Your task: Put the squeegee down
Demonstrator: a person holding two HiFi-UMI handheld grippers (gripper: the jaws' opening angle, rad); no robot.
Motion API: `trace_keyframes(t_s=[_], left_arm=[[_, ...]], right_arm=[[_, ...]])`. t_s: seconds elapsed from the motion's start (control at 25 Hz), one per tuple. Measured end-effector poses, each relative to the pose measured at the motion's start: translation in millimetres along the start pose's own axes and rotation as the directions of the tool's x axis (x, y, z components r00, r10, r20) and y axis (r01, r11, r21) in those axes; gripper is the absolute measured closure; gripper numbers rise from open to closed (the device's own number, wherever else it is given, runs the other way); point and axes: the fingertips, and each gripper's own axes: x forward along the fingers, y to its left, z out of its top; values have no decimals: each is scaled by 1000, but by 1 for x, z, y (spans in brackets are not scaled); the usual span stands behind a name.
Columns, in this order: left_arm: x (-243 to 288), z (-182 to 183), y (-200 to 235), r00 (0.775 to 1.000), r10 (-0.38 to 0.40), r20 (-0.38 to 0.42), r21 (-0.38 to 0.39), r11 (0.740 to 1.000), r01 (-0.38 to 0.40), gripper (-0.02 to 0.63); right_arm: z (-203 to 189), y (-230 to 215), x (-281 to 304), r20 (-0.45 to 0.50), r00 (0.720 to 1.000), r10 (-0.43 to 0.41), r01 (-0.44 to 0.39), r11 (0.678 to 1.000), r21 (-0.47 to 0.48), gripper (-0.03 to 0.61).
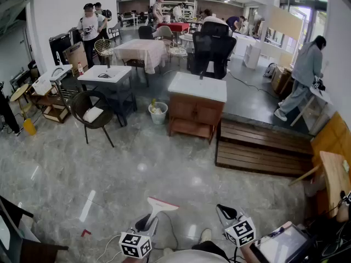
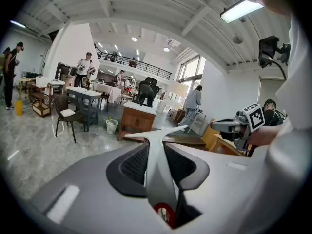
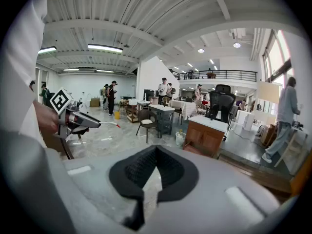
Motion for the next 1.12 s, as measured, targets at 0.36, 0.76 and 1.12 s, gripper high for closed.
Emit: trace_keyframes(t_s=[0.36,0.76,1.12], left_arm=[[69,19,27,1000,8,1,12,1000,-8,505],[220,99,17,996,86,-14,29,996,-85,505],[329,176,-5,996,92,6,38,995,-92,505]], right_arm=[[7,-45,47,25,1000,6,-6,1000,2,577],[19,-200,132,78,994,70,-70,998,-6,572],[38,-317,177,95,995,37,-38,999,10,497]])
